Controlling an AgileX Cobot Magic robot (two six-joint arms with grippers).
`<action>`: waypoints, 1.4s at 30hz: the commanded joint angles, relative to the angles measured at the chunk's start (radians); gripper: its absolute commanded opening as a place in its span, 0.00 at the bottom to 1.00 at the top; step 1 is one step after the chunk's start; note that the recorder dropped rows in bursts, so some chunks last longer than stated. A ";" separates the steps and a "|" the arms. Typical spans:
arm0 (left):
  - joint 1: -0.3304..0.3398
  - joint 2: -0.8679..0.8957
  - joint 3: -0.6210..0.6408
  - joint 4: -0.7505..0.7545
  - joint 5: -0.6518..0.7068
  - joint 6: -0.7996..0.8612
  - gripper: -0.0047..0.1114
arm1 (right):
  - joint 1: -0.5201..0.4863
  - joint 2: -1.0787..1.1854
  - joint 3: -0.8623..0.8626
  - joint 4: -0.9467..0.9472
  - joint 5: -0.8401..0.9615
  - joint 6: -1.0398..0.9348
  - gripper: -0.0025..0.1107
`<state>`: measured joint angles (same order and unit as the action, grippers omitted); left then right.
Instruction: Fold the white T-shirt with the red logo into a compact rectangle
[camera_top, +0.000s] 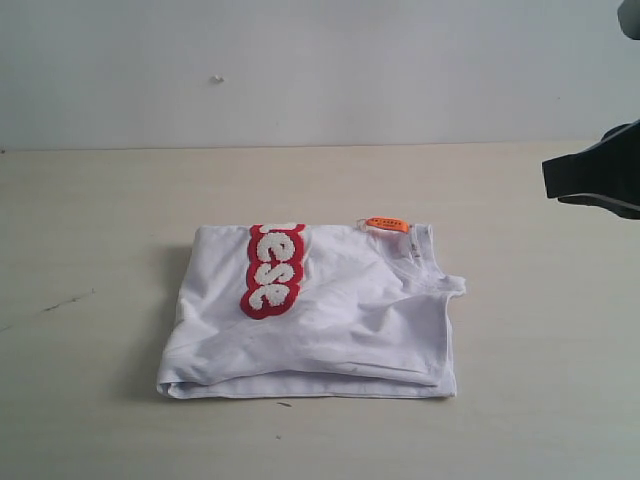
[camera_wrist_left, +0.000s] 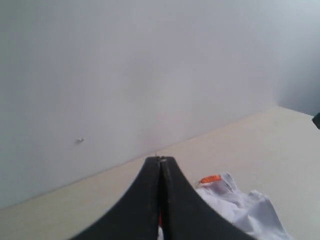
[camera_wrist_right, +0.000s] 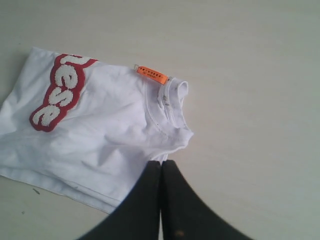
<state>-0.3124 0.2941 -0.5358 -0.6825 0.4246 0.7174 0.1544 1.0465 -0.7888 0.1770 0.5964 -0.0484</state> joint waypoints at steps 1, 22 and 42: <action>0.016 -0.054 0.002 0.000 -0.029 0.003 0.04 | 0.000 -0.007 0.005 0.003 -0.002 0.000 0.02; 0.062 -0.294 0.392 0.095 -0.486 -0.281 0.04 | 0.000 -0.007 0.005 0.007 -0.002 0.000 0.02; 0.221 -0.294 0.536 0.490 -0.331 -0.599 0.04 | 0.000 -0.007 0.005 0.007 -0.008 0.000 0.02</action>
<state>-0.1342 0.0056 -0.0030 -0.2049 0.0542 0.1309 0.1544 1.0465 -0.7888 0.1849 0.5983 -0.0484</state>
